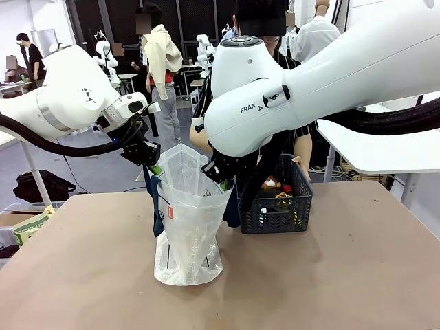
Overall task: Transfer purchased items from the store into the shopping bag.
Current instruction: Move the Reusable shopping bag to the right side of the table.
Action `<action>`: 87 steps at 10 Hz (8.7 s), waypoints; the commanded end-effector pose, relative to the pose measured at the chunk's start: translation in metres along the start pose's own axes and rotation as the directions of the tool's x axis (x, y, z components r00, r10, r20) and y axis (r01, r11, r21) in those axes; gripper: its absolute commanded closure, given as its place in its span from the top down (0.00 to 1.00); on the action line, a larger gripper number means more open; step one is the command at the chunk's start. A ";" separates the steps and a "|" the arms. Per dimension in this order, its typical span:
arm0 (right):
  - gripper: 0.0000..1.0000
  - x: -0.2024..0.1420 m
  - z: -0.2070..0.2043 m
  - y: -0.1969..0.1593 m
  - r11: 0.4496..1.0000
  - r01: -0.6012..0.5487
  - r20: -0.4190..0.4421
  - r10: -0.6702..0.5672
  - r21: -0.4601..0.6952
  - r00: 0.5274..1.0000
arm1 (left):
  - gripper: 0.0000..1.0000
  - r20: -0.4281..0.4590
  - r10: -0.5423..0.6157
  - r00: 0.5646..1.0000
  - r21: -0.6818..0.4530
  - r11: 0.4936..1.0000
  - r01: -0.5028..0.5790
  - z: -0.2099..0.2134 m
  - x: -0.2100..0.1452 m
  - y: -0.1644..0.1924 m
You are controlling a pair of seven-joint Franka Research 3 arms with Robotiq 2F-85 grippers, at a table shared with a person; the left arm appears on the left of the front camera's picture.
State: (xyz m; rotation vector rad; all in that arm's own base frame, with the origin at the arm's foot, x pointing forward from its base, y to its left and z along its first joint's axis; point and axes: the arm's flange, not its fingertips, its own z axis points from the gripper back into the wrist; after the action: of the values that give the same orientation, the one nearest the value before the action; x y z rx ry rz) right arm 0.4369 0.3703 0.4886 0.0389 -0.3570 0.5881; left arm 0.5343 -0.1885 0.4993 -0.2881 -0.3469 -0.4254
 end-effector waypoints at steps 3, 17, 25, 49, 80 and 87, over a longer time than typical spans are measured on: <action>0.00 -0.004 0.000 -0.001 1.000 0.000 0.000 0.000 0.001 1.000 | 0.00 0.015 0.004 1.000 0.004 1.000 -0.004 0.003 -0.002 0.001; 0.00 -0.004 0.000 -0.001 1.000 0.000 0.000 0.000 0.001 1.000 | 0.00 0.015 0.004 1.000 0.004 1.000 -0.004 0.003 -0.002 0.001; 0.00 -0.004 0.000 -0.001 1.000 0.000 0.000 0.000 0.001 1.000 | 0.00 0.015 0.004 1.000 0.004 1.000 -0.004 0.003 -0.002 0.001; 0.00 -0.004 0.000 -0.001 1.000 0.000 0.000 0.000 0.001 1.000 | 0.00 0.015 0.004 1.000 0.004 1.000 -0.004 0.003 -0.002 0.001; 0.00 -0.004 0.000 -0.001 1.000 0.000 0.000 0.000 0.001 1.000 | 0.00 0.015 0.004 1.000 0.004 1.000 -0.004 0.003 -0.002 0.001; 0.00 -0.004 0.000 -0.001 1.000 0.000 0.000 0.000 0.001 1.000 | 0.00 0.015 0.004 1.000 0.004 1.000 -0.004 0.003 -0.002 0.001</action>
State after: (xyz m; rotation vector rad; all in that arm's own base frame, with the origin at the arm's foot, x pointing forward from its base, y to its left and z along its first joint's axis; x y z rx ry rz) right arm 0.4369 0.3703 0.4886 0.0389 -0.3569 0.5880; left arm 0.5343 -0.1882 0.5001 -0.2880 -0.3485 -0.4249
